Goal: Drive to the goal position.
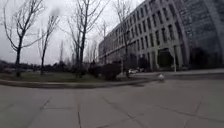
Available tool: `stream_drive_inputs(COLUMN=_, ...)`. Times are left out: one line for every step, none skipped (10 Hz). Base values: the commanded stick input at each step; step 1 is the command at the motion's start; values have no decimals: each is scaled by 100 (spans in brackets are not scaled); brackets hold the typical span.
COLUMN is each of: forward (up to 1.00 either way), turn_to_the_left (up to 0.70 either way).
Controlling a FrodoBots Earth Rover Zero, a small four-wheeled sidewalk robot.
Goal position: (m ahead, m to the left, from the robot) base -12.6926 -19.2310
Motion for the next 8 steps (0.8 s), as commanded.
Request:
stream_drive_inputs(forward=70, turn_to_the_left=-14)
stream_drive_inputs(forward=70, turn_to_the_left=-14)
stream_drive_inputs(forward=70, turn_to_the_left=-14)
stream_drive_inputs(forward=70, turn_to_the_left=-14)
stream_drive_inputs(forward=70, turn_to_the_left=-14)
stream_drive_inputs(forward=70, turn_to_the_left=-14)
stream_drive_inputs(forward=70, turn_to_the_left=-14)
stream_drive_inputs(forward=70, turn_to_the_left=-14)
